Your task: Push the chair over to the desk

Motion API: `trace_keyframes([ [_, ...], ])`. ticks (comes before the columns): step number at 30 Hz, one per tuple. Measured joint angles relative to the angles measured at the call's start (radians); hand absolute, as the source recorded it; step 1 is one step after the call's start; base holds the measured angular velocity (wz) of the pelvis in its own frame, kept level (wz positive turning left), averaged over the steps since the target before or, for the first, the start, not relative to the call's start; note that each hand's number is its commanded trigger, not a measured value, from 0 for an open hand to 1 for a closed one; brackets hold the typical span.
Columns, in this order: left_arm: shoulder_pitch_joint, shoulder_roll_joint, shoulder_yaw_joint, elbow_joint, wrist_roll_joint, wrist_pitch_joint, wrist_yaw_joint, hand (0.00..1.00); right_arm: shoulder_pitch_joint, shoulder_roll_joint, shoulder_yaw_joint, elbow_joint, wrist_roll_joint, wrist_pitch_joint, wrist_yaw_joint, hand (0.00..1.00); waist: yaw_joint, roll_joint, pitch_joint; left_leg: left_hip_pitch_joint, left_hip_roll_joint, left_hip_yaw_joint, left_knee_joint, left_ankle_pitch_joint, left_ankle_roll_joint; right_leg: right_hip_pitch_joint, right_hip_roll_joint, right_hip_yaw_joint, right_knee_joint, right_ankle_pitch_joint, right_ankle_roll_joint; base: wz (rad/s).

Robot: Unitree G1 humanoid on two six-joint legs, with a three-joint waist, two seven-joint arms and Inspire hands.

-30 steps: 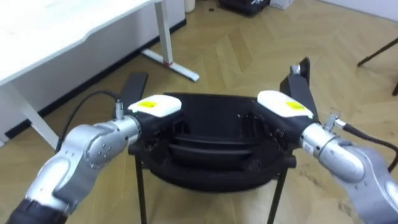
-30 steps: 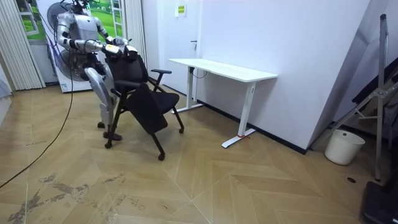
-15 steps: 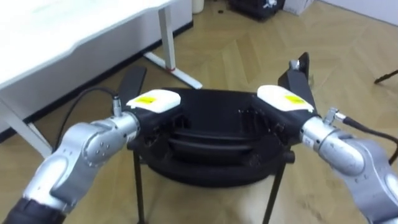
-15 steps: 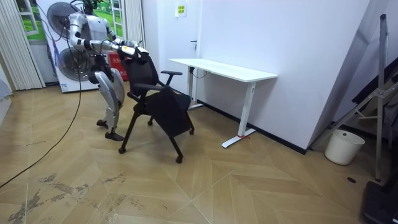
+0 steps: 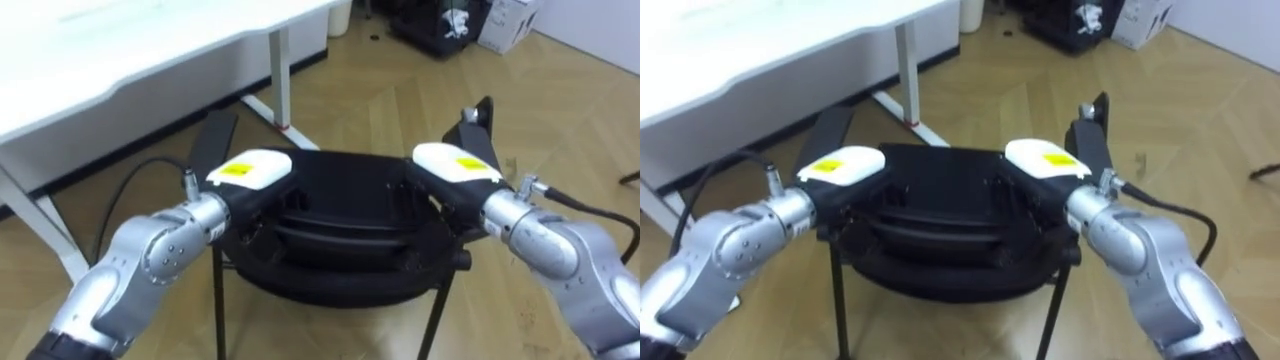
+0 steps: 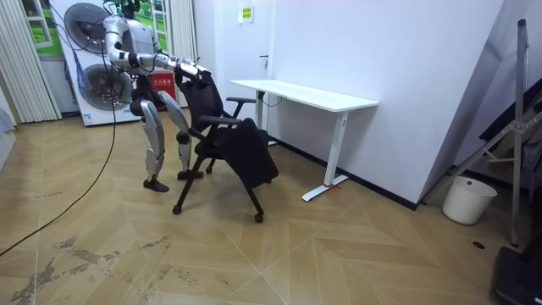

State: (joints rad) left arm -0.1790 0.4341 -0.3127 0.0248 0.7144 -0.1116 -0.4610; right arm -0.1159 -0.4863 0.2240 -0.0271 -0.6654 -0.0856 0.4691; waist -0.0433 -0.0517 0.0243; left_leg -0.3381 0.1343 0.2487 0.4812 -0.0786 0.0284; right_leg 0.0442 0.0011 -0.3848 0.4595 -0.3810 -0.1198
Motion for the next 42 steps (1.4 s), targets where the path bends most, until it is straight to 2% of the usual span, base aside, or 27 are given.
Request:
trace_keyframes([
  [1,0.017,0.002,0.008,-0.023,0.006,0.002,-0.011,1.00,0.004,0.005,0.000,-0.014,-0.010,0.000,0.012,1.00,0.001,0.002,-0.0047,0.006,-0.013,-0.015,-0.004,0.038,0.016,0.018,-0.004,-0.017,-0.007,-0.009,0.012,-0.10],
  [2,0.027,0.002,0.010,-0.033,0.006,0.002,-0.013,1.00,0.012,-0.001,-0.001,-0.033,-0.015,0.002,0.027,1.00,-0.001,-0.005,-0.0080,0.019,-0.034,-0.019,-0.008,0.039,0.027,0.031,-0.017,-0.022,-0.014,-0.015,0.024,0.08],
  [6,0.029,-0.006,0.019,-0.051,0.024,0.002,-0.035,1.00,0.021,-0.032,0.000,-0.086,-0.016,0.000,0.051,1.00,0.001,-0.012,-0.0096,0.053,-0.097,-0.009,-0.039,0.023,0.042,0.051,-0.073,-0.032,-0.009,-0.040,0.061,0.18],
  [8,0.029,-0.012,0.023,-0.049,0.028,0.003,-0.041,1.00,0.023,-0.034,-0.001,-0.099,-0.020,-0.001,0.065,1.00,0.007,-0.021,-0.0086,0.088,-0.140,-0.006,-0.064,0.001,0.050,0.078,-0.114,-0.044,0.009,-0.057,0.092,0.12],
  [9,0.029,-0.013,0.025,-0.049,0.030,0.002,-0.044,1.00,0.023,-0.034,-0.001,-0.104,-0.026,-0.001,0.068,1.00,0.015,-0.024,-0.0089,0.091,-0.150,-0.005,-0.066,-0.007,0.051,0.075,-0.129,-0.051,0.038,-0.063,0.102,0.10],
  [10,0.028,-0.015,0.026,-0.049,0.031,0.001,-0.044,1.00,0.023,-0.035,-0.001,-0.108,-0.035,-0.003,0.068,1.00,0.018,-0.025,-0.0088,0.096,-0.160,-0.002,-0.054,-0.025,0.059,0.050,-0.167,-0.090,0.142,-0.061,0.112,0.18],
  [11,0.028,-0.015,0.027,-0.049,0.031,-0.003,-0.044,1.00,0.022,-0.037,-0.001,-0.108,-0.034,-0.010,0.069,1.00,0.019,-0.025,-0.0091,0.096,-0.165,-0.002,-0.024,-0.052,0.065,0.019,-0.208,-0.101,0.266,-0.044,0.135,0.28],
  [12,0.028,-0.015,0.028,-0.050,0.031,-0.005,-0.045,1.00,0.022,-0.038,-0.001,-0.108,-0.034,-0.013,0.069,1.00,0.019,-0.025,-0.0090,0.096,-0.167,-0.003,-0.009,-0.066,0.066,0.001,-0.222,-0.091,0.325,-0.028,0.143,0.40],
  [13,0.028,-0.017,0.028,-0.050,0.033,-0.007,-0.044,1.00,0.022,-0.039,-0.001,-0.108,-0.036,-0.019,0.069,1.00,0.019,-0.027,-0.0093,0.100,-0.177,-0.020,0.010,-0.089,0.070,-0.035,-0.242,-0.061,0.420,0.019,0.136,0.53],
  [14,0.028,-0.023,0.027,-0.050,0.040,-0.006,-0.044,1.00,0.024,-0.040,0.000,-0.103,-0.038,-0.029,0.070,1.00,0.014,-0.026,-0.0092,0.112,-0.191,-0.055,0.016,-0.102,0.072,-0.057,-0.245,-0.034,0.488,0.081,0.131,0.64],
  [15,0.028,-0.025,0.024,-0.049,0.043,-0.006,-0.044,1.00,0.027,-0.041,0.000,-0.100,-0.037,-0.033,0.072,1.00,0.010,-0.026,-0.0089,0.121,-0.198,-0.078,0.014,-0.106,0.073,-0.061,-0.244,-0.023,0.513,0.116,0.132,0.85],
  [16,0.028,-0.026,0.011,-0.041,0.045,-0.007,-0.039,1.00,0.034,-0.040,0.000,-0.080,-0.033,-0.048,0.072,1.00,0.006,-0.025,-0.0080,0.151,-0.200,-0.122,0.007,-0.112,0.074,-0.066,-0.237,-0.008,0.550,0.194,0.144,0.86],
  [17,0.028,-0.019,-0.001,-0.040,0.050,-0.010,-0.035,1.00,0.034,-0.034,0.001,-0.061,-0.030,-0.070,0.074,1.00,0.009,-0.013,-0.0014,0.171,-0.200,-0.159,0.001,-0.121,0.071,-0.094,-0.216,0.031,0.581,0.200,0.150,0.79],
  [18,0.028,-0.014,-0.001,-0.040,0.051,-0.013,-0.033,1.00,0.035,-0.031,0.002,-0.060,-0.030,-0.076,0.074,1.00,0.009,-0.015,-0.0026,0.176,-0.200,-0.173,-0.001,-0.124,0.070,-0.115,-0.206,0.047,0.591,0.174,0.148,0.67],
  [20,0.028,0.007,-0.005,-0.038,0.042,-0.019,-0.022,1.00,0.034,-0.014,0.002,-0.042,-0.011,-0.079,0.067,1.00,0.012,0.001,0.0073,0.194,-0.200,-0.229,-0.008,-0.132,0.060,-0.208,-0.189,0.095,0.581,0.102,0.145,0.66],
  [21,0.028,0.011,-0.005,-0.038,0.041,-0.019,-0.022,1.00,0.034,-0.011,0.002,-0.038,-0.007,-0.079,0.067,1.00,0.014,0.005,0.0088,0.196,-0.200,-0.245,-0.008,-0.134,0.056,-0.228,-0.188,0.107,0.563,0.094,0.146,0.71],
  [24,0.030,0.027,-0.004,-0.036,0.040,-0.018,-0.021,1.00,0.033,-0.002,0.012,-0.023,-0.003,-0.094,0.063,1.00,0.016,0.015,0.0134,0.211,-0.203,-0.342,0.000,-0.158,0.027,-0.270,-0.176,0.197,0.315,0.082,0.155,0.87],
  [25,0.031,0.033,-0.002,-0.037,0.039,-0.020,-0.021,1.00,0.033,0.005,0.016,-0.022,-0.003,-0.101,0.063,1.00,0.018,0.014,0.0115,0.210,-0.203,-0.383,0.012,-0.172,0.012,-0.261,-0.150,0.281,0.158,0.094,0.167,1.01],
  [26,0.031,0.038,0.007,-0.038,0.039,-0.024,-0.021,1.00,0.034,0.007,0.020,-0.024,-0.004,-0.109,0.063,1.00,0.018,0.006,0.0067,0.192,-0.210,-0.414,0.043,-0.183,-0.015,-0.245,-0.133,0.323,0.074,0.161,0.184,1.05],
  [27,0.032,0.035,0.009,-0.036,0.042,-0.024,-0.019,1.00,0.035,0.007,0.024,-0.023,-0.004,-0.109,0.065,1.00,0.019,0.014,0.0049,0.187,-0.205,-0.430,0.058,-0.192,-0.025,-0.236,-0.130,0.301,0.075,0.161,0.179,1.05],
  [28,0.031,0.027,0.009,-0.034,0.047,-0.018,-0.018,1.00,0.036,0.009,0.034,-0.024,-0.010,-0.110,0.069,1.00,0.011,0.029,-0.0042,0.173,-0.175,-0.418,0.067,-0.200,-0.033,-0.219,-0.132,0.229,0.063,0.153,0.160,1.17],
  [29,0.031,0.020,0.013,-0.034,0.047,-0.021,-0.017,1.00,0.037,0.009,0.037,-0.024,-0.025,-0.110,0.071,1.00,-0.009,0.033,-0.0033,0.167,-0.148,-0.393,0.061,-0.195,-0.040,-0.198,-0.130,0.178,0.051,0.147,0.144,1.16],
  [31,0.031,0.000,0.015,-0.034,0.055,-0.020,-0.014,1.00,0.037,0.006,0.028,-0.033,-0.057,-0.106,0.075,1.00,-0.006,0.034,-0.0035,0.171,-0.123,-0.371,0.031,-0.183,-0.059,-0.173,-0.112,0.147,0.031,0.144,0.129,0.80],
  [32,0.031,-0.006,0.015,-0.034,0.056,-0.018,-0.015,1.00,0.035,0.000,0.027,-0.035,-0.061,-0.106,0.075,1.00,-0.003,0.037,-0.0049,0.179,-0.118,-0.387,0.011,-0.178,-0.067,-0.153,-0.103,0.125,0.006,0.145,0.124,0.48],
  [36,0.031,-0.021,0.017,-0.033,0.057,0.004,-0.016,1.00,0.021,-0.002,0.025,-0.036,-0.061,-0.099,0.075,1.00,0.021,0.037,-0.0049,0.215,-0.106,-0.398,-0.043,-0.165,-0.081,-0.111,-0.088,0.105,-0.030,0.140,0.114,0.19],
  [40,0.030,-0.031,0.024,-0.033,0.055,0.019,-0.014,1.00,0.004,-0.002,0.026,-0.036,-0.081,-0.098,0.076,1.00,0.024,0.021,-0.0035,0.232,-0.109,-0.429,-0.052,-0.168,-0.086,-0.077,-0.078,0.112,-0.034,0.111,0.111,0.29],
  [42,0.030,-0.031,0.031,-0.033,0.054,0.019,-0.014,1.00,0.000,0.001,0.026,-0.036,-0.084,-0.098,0.076,1.00,0.024,0.014,-0.0007,0.235,-0.103,-0.428,-0.047,-0.168,-0.087,-0.060,-0.070,0.110,-0.043,0.102,0.105,0.28],
])
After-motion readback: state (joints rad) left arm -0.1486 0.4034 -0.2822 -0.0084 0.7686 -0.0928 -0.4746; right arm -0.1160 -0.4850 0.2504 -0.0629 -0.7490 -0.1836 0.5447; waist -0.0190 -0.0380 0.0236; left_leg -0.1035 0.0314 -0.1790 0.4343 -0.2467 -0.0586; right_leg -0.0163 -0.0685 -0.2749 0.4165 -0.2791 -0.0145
